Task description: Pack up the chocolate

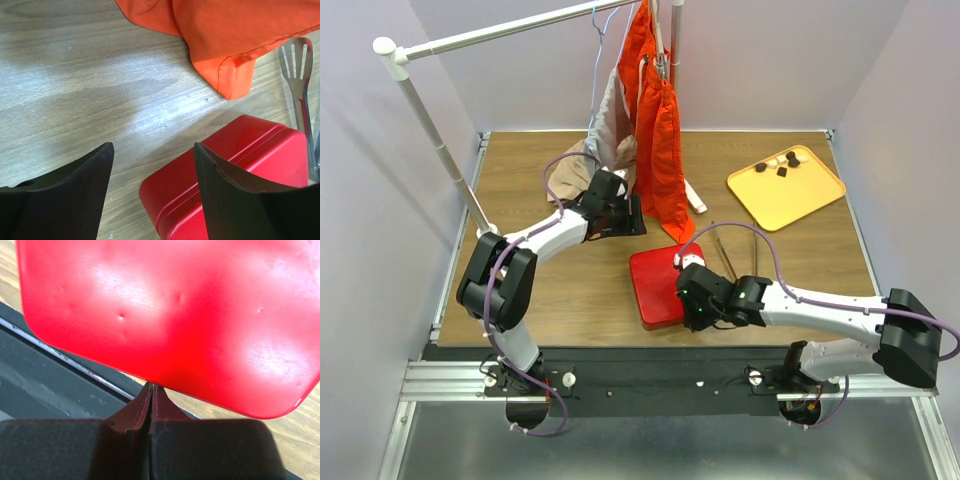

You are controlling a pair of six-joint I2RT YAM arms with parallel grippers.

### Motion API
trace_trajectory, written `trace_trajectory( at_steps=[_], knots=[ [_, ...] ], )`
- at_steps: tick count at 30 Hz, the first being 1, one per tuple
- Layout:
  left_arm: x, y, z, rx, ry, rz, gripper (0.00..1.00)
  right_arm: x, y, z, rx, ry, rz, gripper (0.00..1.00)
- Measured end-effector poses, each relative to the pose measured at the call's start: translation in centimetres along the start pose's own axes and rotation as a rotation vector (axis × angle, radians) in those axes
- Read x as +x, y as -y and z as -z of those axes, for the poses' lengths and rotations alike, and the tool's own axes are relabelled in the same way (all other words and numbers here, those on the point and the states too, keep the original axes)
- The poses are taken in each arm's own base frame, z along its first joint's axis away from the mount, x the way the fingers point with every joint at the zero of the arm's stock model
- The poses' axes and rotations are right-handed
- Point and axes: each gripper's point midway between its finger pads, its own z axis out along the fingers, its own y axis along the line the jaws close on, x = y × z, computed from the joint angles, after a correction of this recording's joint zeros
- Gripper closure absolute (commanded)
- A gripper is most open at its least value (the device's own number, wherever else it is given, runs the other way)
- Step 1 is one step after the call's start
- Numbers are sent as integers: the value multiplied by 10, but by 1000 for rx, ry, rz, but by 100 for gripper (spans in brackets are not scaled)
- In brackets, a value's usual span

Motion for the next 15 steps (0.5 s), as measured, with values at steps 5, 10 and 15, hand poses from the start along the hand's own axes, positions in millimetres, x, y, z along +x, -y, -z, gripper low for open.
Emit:
trace_trajectory(
  at_steps=[5, 10, 15],
  knots=[
    [-1, 0, 4, 6, 6, -1, 26, -10, -3, 1, 0, 27, 0, 91],
    [3, -1, 6, 9, -3, 0, 26, -14, -4, 0, 3, 42, -2, 91],
    [-1, 3, 11, 22, 11, -3, 26, -15, -3, -3, 13, 45, -5, 91]
  ],
)
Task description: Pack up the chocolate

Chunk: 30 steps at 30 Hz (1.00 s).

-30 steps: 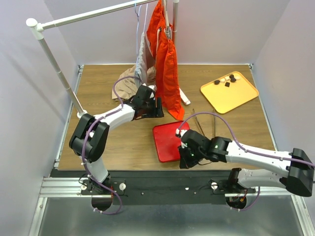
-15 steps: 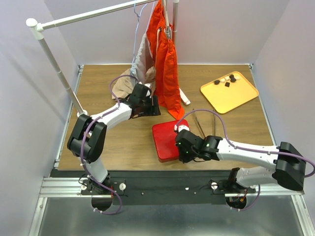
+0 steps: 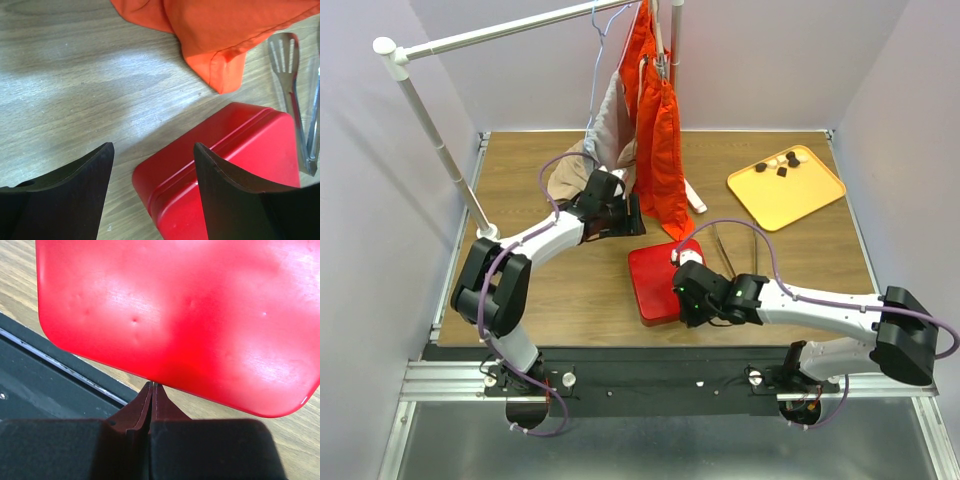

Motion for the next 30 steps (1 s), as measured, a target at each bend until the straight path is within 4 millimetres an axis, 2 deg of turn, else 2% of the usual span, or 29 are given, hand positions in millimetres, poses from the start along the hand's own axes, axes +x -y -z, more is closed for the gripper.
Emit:
trace_trajectory(
  at_steps=[6, 8, 15, 18, 21, 24, 26, 28, 30],
  knots=[
    [-5, 6, 11, 16, 26, -7, 26, -11, -4, 5, -10, 35, -5, 91],
    [-6, 7, 17, 19, 32, -9, 26, -20, -7, 11, -20, 65, -10, 91],
    [-13, 20, 58, 44, 87, -22, 26, -40, -18, 27, -64, 128, -14, 90],
    [-13, 27, 79, 65, 120, -31, 26, -48, -14, 31, -37, 158, -15, 90],
    [0, 38, 92, 93, 116, -50, 27, -68, -4, 35, 28, 210, -31, 94],
    [22, 52, 92, 122, 77, -72, 28, -90, 13, 33, 82, 242, -82, 95],
    [38, 57, 88, 136, 44, -77, 29, -113, 39, 26, 131, 269, -159, 96],
    [50, 57, 85, 138, 17, -72, 29, -128, 65, 16, 167, 274, -230, 96],
    [59, 54, 79, 143, -1, -55, 30, -136, 82, 8, 191, 270, -272, 96]
  ],
)
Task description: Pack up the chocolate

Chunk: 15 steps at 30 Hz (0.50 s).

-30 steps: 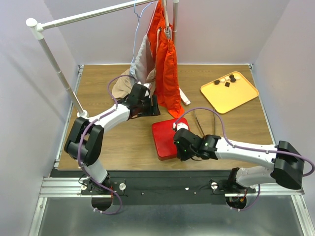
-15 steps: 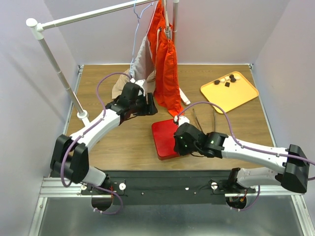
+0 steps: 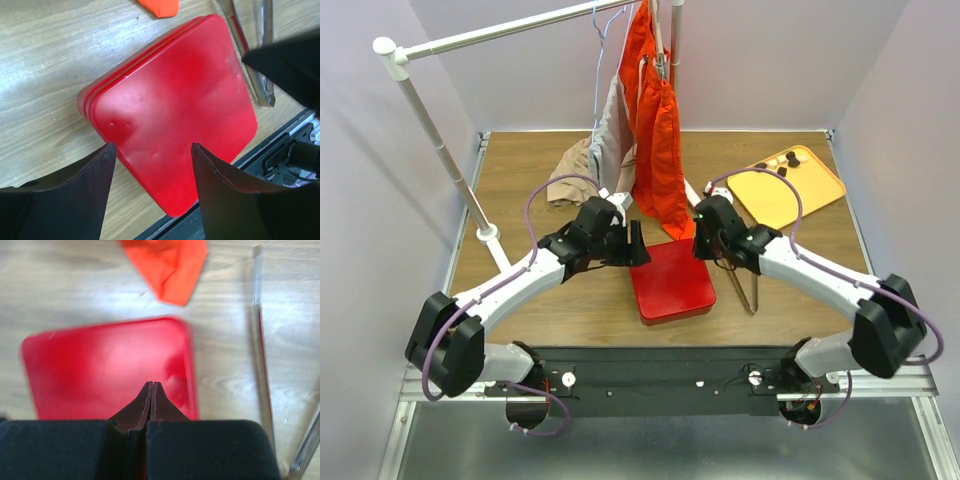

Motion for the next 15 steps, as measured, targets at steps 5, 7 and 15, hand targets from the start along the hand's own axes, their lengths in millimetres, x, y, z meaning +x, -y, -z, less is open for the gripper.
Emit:
trace_trajectory(
  at_steps=[5, 7, 15],
  knots=[
    [7, -4, -18, 8, -21, 27, 30, -7, 12, -31, 27, -40, -28, 97],
    [7, -5, -23, 9, -25, 30, 30, -6, 13, -37, 29, -48, -26, 97],
    [-9, -2, -50, 21, -6, 17, 30, -24, 9, -63, 7, -5, -39, 99]
  ],
)
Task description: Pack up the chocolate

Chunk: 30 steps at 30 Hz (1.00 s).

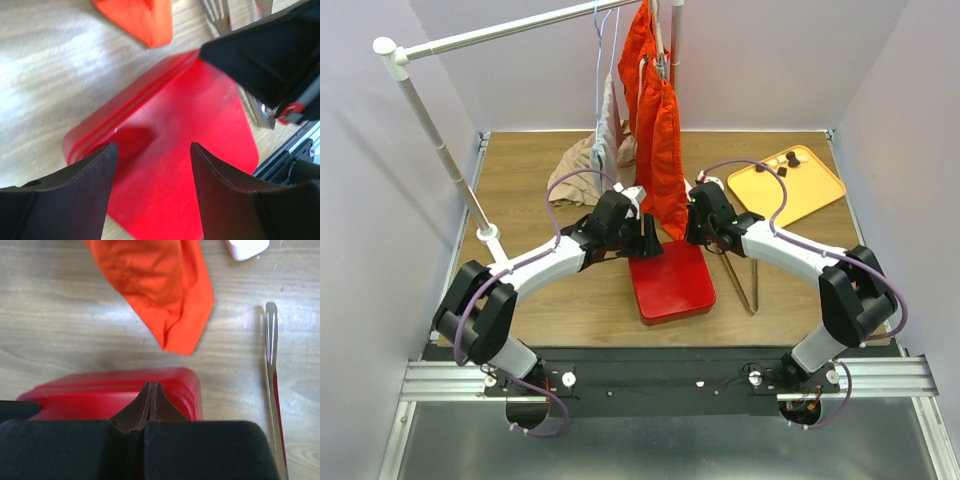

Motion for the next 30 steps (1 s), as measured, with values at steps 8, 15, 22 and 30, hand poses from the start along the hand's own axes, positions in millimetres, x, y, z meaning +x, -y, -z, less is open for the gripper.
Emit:
trace_trajectory(
  at_steps=[8, 15, 22, 30],
  knots=[
    [-7, -3, -2, -36, 4, -8, 31, -5, 2, 8, -8, 11, 9, 99],
    [-14, 4, 19, -34, 42, -12, 31, -38, -8, 50, -77, 137, -12, 99],
    [-5, -8, 19, -78, 25, 6, 30, 6, 6, 47, -78, 37, -3, 99],
    [-53, 3, 12, -93, 100, -19, 30, 45, -38, 131, -314, 29, 71, 96]
  ],
)
